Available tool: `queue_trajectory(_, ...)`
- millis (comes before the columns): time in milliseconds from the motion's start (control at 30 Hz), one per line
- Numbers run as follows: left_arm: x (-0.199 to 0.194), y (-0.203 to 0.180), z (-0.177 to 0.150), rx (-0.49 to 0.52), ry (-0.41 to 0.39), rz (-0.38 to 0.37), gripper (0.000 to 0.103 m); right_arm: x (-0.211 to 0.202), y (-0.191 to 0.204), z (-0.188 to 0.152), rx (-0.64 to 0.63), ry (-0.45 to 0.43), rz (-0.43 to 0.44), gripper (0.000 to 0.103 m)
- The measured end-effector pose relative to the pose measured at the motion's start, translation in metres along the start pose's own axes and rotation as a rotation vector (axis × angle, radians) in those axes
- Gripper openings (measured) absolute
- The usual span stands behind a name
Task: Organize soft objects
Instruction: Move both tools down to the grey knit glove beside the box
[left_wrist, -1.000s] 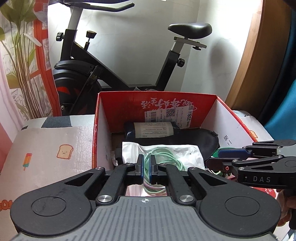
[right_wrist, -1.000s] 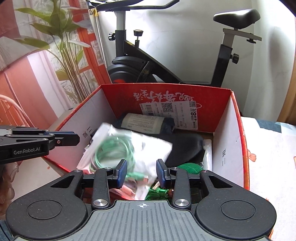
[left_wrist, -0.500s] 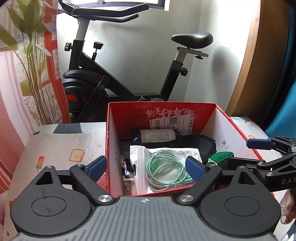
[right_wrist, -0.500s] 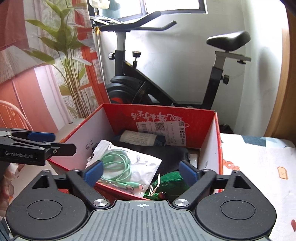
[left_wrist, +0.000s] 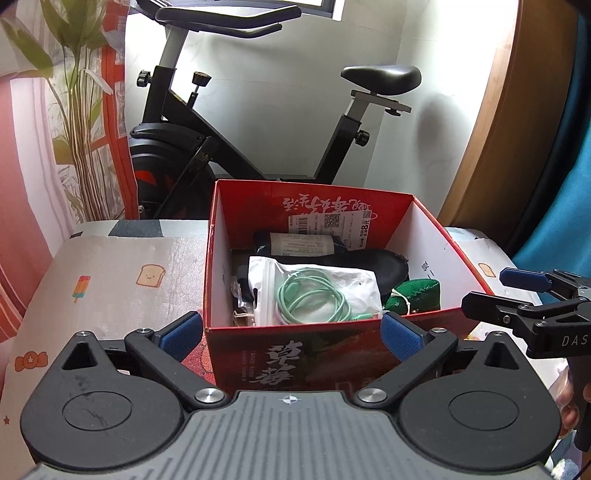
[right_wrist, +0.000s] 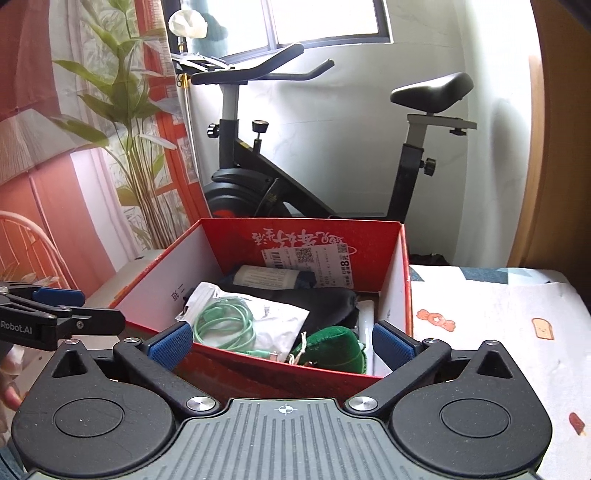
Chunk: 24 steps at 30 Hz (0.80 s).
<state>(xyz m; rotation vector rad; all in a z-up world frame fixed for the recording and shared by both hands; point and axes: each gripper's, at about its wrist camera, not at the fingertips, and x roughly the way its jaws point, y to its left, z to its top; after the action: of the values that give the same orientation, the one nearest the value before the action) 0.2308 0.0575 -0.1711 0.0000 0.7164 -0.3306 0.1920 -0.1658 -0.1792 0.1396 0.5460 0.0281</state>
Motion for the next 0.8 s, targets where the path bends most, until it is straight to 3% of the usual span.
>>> queue_trajectory(333,-0.009,0.007,-0.041,-0.033,0.028,0.065,0.103,-0.007,-0.008,-0.035,0.011,0.01,-0.026,0.103)
queue_trajectory(633,0.002,0.014,-0.095,-0.12,0.108,0.043,0.103,0.001,-0.02,-0.079,0.04,0.068,-0.042,0.103)
queue_trajectory(800,0.005,0.009,-0.113,-0.077,0.113,0.075,0.103,0.004,-0.023,-0.1,0.013,0.082,-0.043,0.103)
